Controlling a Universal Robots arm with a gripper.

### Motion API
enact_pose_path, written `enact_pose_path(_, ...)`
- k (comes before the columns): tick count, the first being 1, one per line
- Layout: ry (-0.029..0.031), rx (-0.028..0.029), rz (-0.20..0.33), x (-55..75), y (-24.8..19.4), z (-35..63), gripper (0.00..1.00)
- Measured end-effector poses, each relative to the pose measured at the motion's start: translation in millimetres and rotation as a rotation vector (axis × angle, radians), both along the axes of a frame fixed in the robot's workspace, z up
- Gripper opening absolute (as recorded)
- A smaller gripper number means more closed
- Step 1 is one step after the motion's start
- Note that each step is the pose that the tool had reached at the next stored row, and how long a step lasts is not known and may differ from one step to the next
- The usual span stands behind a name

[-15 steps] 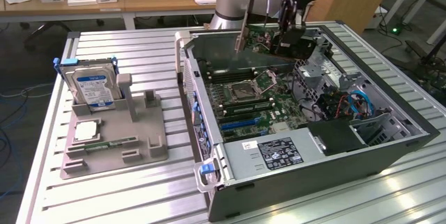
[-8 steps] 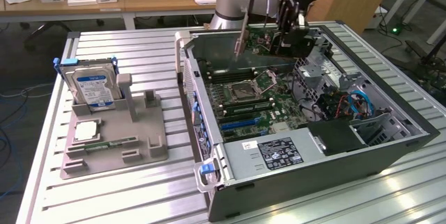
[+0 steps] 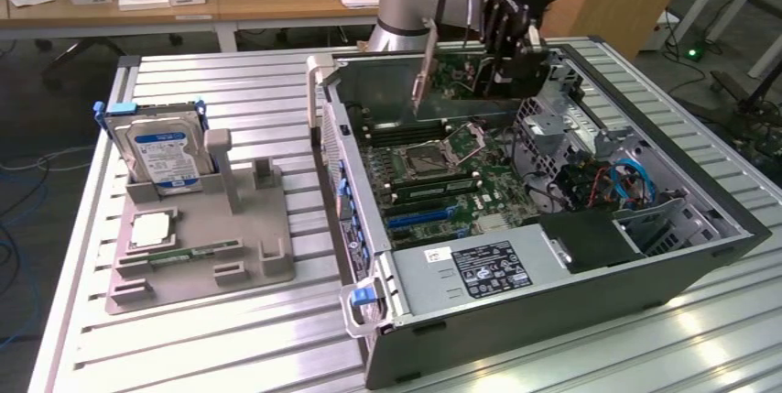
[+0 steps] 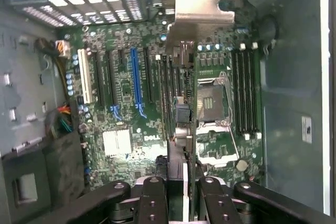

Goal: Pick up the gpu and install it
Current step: 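Insert the gpu into the slot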

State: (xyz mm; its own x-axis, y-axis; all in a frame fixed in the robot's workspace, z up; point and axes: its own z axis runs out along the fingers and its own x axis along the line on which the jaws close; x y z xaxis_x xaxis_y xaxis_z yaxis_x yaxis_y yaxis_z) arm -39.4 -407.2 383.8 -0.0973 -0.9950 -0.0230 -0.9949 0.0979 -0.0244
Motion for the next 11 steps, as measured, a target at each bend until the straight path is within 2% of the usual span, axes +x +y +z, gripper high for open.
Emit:
enact_pose_path(2, -0.0021, 0.0000, 0.018, -0.1, 0.1, -0.1, 0.27)
enact_pose_path(7, -0.0040, -0.0003, 0.018, -1.1, 0.1, -0.1, 0.27)
enact_pose_path(8, -0.0081, -0.0006, 0.018, -1.5, 0.1, 0.0, 0.27)
enact_pose_path(11, -0.0329, -0.0012, 0.021, -2.1, 0.1, -1.0, 0.27)
